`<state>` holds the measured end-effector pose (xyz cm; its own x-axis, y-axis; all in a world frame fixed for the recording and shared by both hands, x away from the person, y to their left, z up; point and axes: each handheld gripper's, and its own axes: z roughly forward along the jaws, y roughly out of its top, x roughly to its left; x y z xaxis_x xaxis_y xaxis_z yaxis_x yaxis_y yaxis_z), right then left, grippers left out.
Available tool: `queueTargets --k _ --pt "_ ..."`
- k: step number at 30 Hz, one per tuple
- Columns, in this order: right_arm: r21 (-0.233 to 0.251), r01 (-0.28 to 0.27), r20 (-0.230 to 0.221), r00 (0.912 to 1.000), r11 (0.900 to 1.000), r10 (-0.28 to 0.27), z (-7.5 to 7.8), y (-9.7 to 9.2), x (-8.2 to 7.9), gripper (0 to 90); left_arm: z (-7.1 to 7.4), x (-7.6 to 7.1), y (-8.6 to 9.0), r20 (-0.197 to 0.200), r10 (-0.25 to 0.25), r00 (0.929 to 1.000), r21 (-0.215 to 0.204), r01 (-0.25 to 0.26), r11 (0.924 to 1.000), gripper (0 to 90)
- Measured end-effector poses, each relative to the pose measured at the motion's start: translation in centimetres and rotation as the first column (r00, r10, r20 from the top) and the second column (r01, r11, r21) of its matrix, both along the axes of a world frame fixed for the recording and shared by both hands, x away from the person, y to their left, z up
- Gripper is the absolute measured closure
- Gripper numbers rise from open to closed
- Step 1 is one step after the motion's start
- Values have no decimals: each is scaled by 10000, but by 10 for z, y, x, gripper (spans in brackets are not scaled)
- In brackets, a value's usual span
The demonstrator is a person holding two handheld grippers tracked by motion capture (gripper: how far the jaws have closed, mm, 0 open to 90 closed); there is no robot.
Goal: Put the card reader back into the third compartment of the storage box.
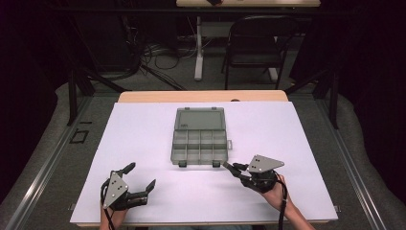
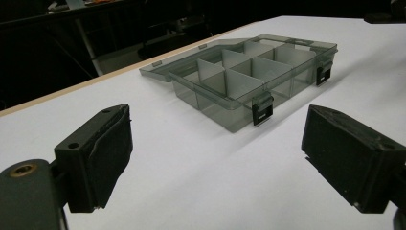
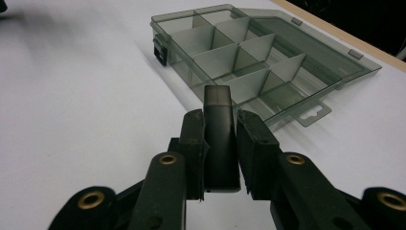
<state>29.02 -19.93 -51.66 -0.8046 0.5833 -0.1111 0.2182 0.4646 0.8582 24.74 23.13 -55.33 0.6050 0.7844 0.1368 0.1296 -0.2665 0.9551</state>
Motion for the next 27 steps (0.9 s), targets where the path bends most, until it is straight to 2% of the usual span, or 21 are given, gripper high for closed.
queueTargets --k 9,12,15,19,27 --pt "61 80 34 10000 9999 -80 4 1 7 737 0 1 0 21 7 10000 16 -7 10000 105" --pt "73 65 88 9999 10000 -66 6 2 10 738 -1 1 -1 8 192 9998 159 -192 9997 105" --pt "69 104 106 9999 9999 -105 7 2 11 738 -1 2 0 -32 217 9998 107 -217 9997 105" --pt "97 142 151 9998 9999 -143 9 3 13 738 0 0 0 62 120 9999 71 -121 9999 105" --pt "158 260 122 9996 9995 -262 10 -1 16 738 -1 1 0 4 31 10000 28 -31 10000 105"
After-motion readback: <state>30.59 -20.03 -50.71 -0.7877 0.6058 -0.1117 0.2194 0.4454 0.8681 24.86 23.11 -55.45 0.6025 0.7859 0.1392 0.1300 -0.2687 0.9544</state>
